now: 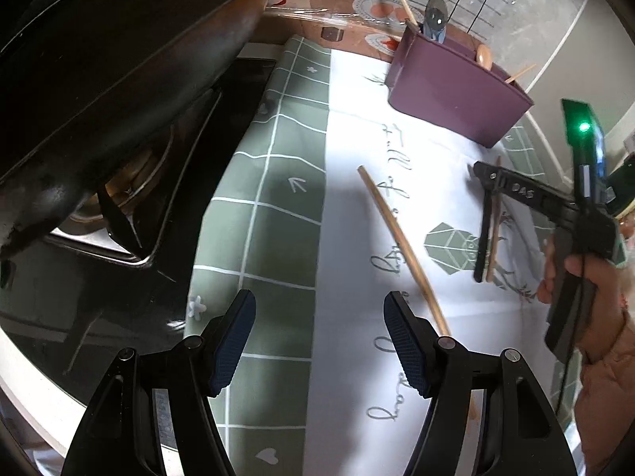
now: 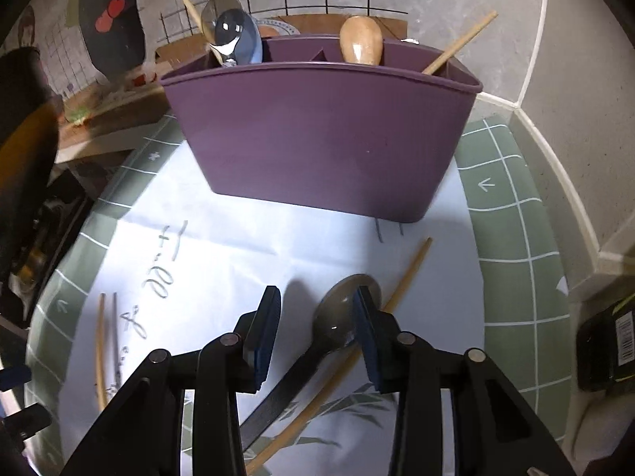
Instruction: Organize utensils
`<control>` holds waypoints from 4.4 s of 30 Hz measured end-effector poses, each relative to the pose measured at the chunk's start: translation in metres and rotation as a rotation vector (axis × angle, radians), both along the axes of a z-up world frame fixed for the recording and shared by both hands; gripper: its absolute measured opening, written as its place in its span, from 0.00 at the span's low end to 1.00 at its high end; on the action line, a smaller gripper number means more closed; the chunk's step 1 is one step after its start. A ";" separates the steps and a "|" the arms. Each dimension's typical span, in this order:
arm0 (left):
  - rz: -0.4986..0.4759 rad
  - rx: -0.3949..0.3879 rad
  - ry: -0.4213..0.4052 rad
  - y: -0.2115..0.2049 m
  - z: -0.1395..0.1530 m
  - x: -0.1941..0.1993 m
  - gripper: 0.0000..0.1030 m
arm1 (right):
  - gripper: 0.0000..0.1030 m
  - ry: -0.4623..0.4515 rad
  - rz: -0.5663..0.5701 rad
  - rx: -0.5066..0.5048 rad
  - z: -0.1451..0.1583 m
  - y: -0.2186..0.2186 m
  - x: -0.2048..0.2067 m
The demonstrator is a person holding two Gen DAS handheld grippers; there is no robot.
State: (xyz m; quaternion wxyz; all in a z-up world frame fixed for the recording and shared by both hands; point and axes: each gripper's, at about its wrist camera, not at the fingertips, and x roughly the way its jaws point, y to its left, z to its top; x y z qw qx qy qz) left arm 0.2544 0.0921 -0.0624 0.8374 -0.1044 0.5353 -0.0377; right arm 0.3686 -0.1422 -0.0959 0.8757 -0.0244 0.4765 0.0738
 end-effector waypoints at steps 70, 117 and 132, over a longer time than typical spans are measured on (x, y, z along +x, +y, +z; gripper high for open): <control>-0.160 -0.088 -0.066 -0.051 0.033 0.031 0.06 | 0.30 -0.036 0.173 0.100 0.035 -0.020 -0.053; -0.261 -0.068 -0.532 -0.077 0.237 0.080 0.06 | 0.29 -0.311 0.326 -0.006 0.209 -0.020 -0.052; -0.161 -0.065 -0.260 -0.026 0.125 0.055 0.06 | 0.56 0.010 0.658 -0.213 0.020 0.017 0.017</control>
